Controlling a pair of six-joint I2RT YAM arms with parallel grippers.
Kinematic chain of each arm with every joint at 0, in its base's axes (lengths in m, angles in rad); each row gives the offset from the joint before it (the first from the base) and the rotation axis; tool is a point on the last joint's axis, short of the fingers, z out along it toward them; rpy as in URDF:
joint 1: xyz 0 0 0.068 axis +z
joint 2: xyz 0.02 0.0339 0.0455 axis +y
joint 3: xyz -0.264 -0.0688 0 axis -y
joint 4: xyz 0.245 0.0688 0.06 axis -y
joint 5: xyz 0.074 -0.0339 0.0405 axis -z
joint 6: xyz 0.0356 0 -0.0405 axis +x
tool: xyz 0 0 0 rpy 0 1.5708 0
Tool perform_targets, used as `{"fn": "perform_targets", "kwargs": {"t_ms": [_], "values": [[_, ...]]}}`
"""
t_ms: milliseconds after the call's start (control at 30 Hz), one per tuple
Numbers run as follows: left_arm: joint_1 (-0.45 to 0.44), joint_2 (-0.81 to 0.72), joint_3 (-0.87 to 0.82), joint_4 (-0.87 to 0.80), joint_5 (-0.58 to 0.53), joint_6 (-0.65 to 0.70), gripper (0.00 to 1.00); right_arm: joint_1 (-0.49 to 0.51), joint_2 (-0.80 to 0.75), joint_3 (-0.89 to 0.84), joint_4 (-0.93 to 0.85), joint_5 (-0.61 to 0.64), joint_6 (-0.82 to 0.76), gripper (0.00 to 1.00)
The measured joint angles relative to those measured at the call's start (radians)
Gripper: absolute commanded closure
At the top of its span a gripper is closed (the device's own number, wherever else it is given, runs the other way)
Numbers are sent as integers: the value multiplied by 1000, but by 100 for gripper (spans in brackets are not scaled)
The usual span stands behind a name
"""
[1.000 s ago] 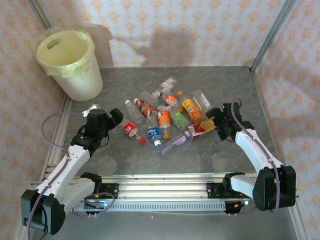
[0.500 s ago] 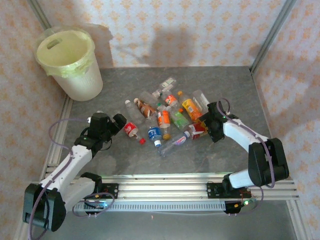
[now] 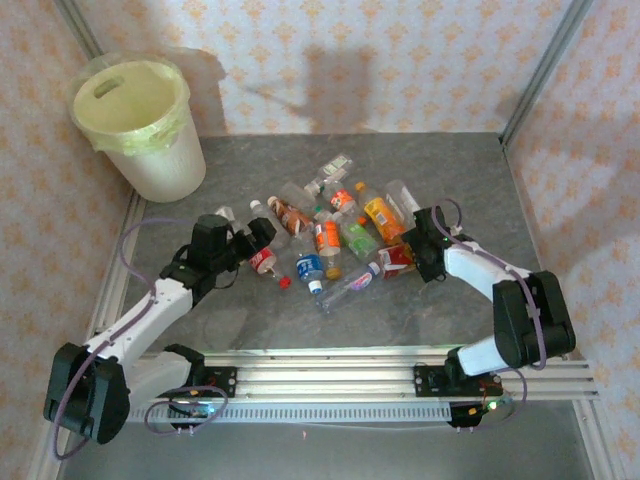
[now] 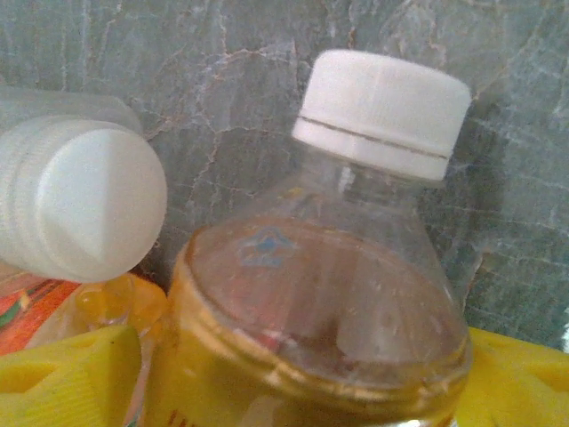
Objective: Put the plastic bottles in the bin
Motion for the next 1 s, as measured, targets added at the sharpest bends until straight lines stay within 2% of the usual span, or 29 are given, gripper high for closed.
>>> {"fn": "perform_targets", "kwargs": {"t_ms": [300, 433, 533, 633, 733, 867, 1000], "values": [[-209, 156, 81, 125, -5, 44, 0, 0, -42, -80, 58, 13, 72, 33], [-292, 203, 145, 171, -4, 95, 0, 0, -143, -115, 58, 29, 52, 40], [-298, 241, 186, 212, 21, 116, 0, 0, -264, -132, 84, 29, 4, 43], [-295, 303, 223, 266, 94, 137, 0, 1, -389, -156, 167, 10, -54, 44], [-295, 373, 278, 284, 200, 159, 0, 5, -448, -167, 276, -50, -107, 45], [-296, 449, 393, 274, 349, 221, 0, 37, -433, -159, 402, -135, -183, 45], [-308, 475, 501, 218, 426, 317, 0, 70, -374, -101, 486, -201, -227, 45]]}}
